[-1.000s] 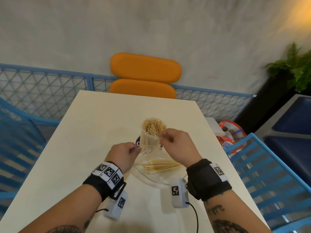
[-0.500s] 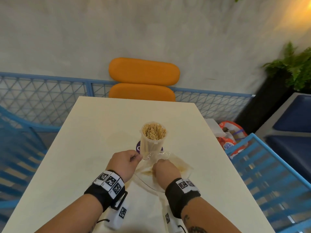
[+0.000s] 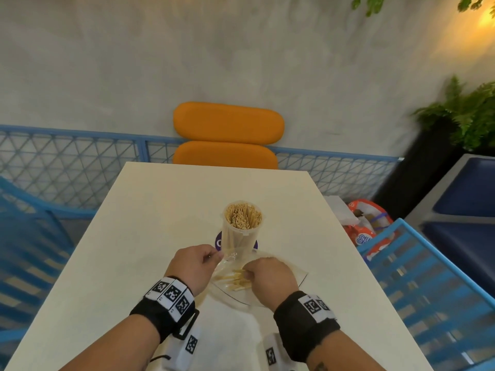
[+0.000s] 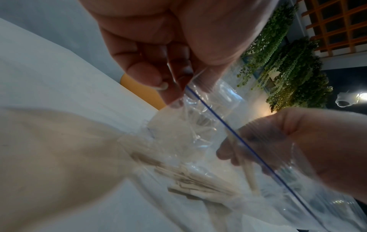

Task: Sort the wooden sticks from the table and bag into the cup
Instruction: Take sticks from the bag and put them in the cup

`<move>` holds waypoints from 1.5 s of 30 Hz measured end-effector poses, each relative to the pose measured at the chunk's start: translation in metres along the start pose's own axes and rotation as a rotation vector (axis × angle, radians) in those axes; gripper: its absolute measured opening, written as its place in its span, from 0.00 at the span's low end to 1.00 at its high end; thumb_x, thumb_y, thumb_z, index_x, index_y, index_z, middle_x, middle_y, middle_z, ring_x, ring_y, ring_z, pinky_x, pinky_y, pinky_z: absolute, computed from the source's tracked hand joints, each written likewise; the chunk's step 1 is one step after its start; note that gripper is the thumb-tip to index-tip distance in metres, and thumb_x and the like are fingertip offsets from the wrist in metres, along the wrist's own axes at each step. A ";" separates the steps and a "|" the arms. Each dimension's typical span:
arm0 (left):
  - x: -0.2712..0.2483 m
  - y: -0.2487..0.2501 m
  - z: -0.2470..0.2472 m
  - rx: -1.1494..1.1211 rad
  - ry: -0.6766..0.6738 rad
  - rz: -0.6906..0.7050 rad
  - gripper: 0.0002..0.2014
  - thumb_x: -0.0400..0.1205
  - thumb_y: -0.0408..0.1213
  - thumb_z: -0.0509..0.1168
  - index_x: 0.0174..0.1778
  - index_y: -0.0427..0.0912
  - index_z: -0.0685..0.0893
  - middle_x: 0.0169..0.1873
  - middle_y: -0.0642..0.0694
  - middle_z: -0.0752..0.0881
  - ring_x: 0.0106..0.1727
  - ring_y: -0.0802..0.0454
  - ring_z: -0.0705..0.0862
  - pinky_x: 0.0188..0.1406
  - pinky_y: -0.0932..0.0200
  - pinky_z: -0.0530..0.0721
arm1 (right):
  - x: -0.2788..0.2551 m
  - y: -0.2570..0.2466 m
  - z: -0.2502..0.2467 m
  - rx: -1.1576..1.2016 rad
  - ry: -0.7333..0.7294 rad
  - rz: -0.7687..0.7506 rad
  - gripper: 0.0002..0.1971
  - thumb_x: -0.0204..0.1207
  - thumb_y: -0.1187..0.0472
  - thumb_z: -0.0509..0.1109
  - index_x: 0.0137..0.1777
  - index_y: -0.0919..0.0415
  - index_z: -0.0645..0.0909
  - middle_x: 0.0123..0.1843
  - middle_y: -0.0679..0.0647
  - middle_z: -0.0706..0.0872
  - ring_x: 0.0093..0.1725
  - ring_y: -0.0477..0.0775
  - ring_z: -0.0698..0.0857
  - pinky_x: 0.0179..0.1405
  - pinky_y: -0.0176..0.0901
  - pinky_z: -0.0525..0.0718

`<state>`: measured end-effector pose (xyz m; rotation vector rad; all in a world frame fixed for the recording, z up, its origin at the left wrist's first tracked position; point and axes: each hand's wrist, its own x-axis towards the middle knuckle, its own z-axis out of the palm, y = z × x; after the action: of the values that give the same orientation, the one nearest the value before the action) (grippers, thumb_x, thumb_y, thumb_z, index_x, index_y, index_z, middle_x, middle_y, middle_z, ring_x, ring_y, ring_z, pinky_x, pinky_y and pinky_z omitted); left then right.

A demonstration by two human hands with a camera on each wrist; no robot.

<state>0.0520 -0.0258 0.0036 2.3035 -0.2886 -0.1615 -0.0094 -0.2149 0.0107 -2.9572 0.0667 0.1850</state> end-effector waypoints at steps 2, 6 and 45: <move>0.000 0.001 0.000 0.000 -0.002 -0.004 0.16 0.84 0.54 0.65 0.35 0.51 0.85 0.29 0.50 0.86 0.36 0.52 0.84 0.42 0.56 0.84 | -0.003 0.000 -0.011 0.100 0.032 -0.014 0.12 0.86 0.52 0.60 0.45 0.47 0.83 0.42 0.50 0.84 0.48 0.57 0.83 0.47 0.47 0.79; 0.001 0.003 0.001 -0.008 0.000 -0.002 0.15 0.84 0.53 0.65 0.35 0.53 0.85 0.28 0.52 0.85 0.33 0.54 0.83 0.38 0.58 0.83 | -0.010 -0.004 -0.050 0.477 0.183 -0.029 0.12 0.85 0.48 0.66 0.47 0.51 0.88 0.40 0.51 0.89 0.42 0.50 0.85 0.48 0.48 0.85; 0.004 0.004 0.005 -0.012 -0.011 0.020 0.17 0.85 0.55 0.64 0.30 0.59 0.80 0.27 0.54 0.84 0.31 0.59 0.80 0.34 0.62 0.76 | 0.072 0.003 -0.053 0.113 0.532 -0.096 0.15 0.86 0.54 0.63 0.69 0.47 0.85 0.53 0.51 0.91 0.67 0.56 0.81 0.60 0.52 0.70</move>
<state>0.0546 -0.0333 0.0030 2.2877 -0.3149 -0.1654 0.0684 -0.2300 0.0528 -2.8014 0.0032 -0.5972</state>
